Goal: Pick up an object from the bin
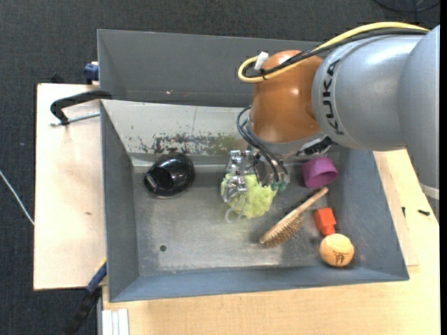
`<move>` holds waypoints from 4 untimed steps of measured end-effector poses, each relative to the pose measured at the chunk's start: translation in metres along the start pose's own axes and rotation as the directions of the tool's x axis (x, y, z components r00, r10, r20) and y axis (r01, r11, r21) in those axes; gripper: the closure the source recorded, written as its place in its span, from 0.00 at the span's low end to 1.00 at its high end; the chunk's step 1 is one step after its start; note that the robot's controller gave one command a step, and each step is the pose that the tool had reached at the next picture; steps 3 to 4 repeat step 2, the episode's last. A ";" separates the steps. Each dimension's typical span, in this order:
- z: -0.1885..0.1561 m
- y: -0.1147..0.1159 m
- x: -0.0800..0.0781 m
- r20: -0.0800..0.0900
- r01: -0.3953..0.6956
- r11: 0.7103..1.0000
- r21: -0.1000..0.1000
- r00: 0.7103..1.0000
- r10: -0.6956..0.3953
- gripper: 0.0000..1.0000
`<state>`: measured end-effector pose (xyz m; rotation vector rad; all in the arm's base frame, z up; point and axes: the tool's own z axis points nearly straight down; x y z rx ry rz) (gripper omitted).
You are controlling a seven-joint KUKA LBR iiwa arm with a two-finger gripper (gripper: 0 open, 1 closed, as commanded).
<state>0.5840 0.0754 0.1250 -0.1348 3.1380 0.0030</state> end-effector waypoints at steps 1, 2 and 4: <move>-0.020 0.000 -0.001 0.004 -0.001 1.000 0.000 1.000 0.001 1.00; -0.035 0.000 -0.001 0.006 0.000 1.000 0.000 1.000 0.000 1.00; -0.035 0.000 -0.001 0.006 0.000 1.000 0.000 1.000 0.000 1.00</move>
Offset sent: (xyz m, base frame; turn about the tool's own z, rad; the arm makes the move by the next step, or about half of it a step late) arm 0.0000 0.0001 0.0261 0.0000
